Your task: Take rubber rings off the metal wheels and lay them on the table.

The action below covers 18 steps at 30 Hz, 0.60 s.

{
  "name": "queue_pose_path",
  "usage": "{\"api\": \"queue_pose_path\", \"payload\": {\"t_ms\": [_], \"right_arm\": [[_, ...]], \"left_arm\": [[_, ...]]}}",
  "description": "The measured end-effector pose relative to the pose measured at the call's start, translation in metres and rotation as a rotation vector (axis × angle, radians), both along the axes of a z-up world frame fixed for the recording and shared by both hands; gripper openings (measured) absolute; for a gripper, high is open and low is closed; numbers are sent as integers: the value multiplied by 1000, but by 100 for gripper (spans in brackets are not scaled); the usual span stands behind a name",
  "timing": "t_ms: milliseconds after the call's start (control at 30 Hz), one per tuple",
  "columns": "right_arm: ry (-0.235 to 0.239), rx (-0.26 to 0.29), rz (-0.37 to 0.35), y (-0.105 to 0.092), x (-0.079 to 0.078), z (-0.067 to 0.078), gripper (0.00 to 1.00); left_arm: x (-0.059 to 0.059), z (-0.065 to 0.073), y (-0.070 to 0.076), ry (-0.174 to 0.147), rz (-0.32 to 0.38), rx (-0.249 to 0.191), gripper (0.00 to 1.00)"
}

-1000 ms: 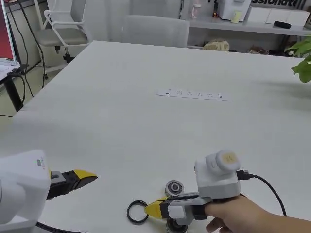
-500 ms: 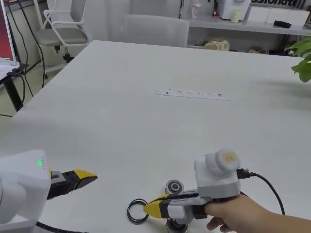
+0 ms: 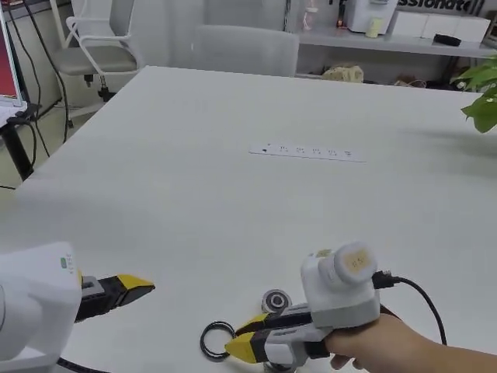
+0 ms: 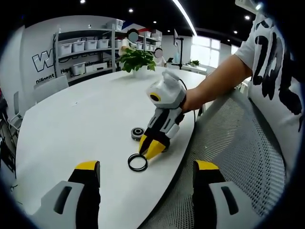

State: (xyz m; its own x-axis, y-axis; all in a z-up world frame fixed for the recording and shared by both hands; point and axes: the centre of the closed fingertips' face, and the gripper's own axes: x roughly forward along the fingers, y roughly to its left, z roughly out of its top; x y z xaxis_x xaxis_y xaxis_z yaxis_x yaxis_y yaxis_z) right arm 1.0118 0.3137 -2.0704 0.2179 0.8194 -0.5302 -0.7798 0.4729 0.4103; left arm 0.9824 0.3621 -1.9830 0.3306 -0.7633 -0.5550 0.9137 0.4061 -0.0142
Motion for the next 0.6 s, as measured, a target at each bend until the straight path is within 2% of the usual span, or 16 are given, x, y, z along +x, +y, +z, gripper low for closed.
{"api": "queue_pose_path", "payload": {"t_ms": [200,600], "right_arm": [[-25,-16,24,-1,-1,1,17],[-27,-10,18,-2,0,4,19]], "left_arm": [[0,-1,1,0,-4,4,77],[-2,-2,3,7,1,4,77]]}}
